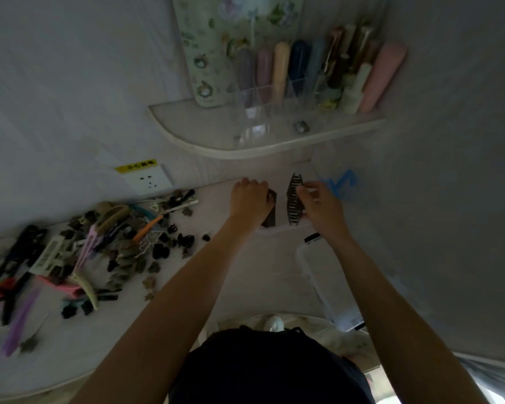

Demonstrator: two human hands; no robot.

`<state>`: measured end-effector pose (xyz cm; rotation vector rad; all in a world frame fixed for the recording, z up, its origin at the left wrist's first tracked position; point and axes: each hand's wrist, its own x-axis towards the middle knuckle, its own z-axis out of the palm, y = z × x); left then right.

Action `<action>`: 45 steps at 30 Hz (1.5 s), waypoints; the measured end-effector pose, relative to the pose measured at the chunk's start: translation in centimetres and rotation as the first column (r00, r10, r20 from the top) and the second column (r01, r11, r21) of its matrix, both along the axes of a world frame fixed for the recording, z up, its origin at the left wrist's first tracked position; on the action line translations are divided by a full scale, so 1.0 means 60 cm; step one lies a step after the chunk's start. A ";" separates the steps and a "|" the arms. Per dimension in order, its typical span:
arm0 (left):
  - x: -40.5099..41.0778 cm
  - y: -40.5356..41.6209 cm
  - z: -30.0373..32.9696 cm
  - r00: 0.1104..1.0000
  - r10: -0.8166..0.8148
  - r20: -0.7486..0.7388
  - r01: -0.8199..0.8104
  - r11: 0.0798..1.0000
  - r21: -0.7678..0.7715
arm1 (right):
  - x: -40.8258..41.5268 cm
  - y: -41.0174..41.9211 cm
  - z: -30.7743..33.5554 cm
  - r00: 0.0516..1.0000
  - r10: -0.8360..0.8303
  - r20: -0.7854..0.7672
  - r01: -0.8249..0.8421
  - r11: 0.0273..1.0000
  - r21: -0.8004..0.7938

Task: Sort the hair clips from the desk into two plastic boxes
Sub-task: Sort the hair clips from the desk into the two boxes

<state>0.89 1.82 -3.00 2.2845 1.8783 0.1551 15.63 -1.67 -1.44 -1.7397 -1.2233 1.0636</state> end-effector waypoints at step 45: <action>-0.440 -0.247 -0.046 0.503 0.553 0.665 -0.549 0.798 -0.248 | -0.388 -0.070 -0.135 0.557 0.635 0.535 -0.781 0.619 0.079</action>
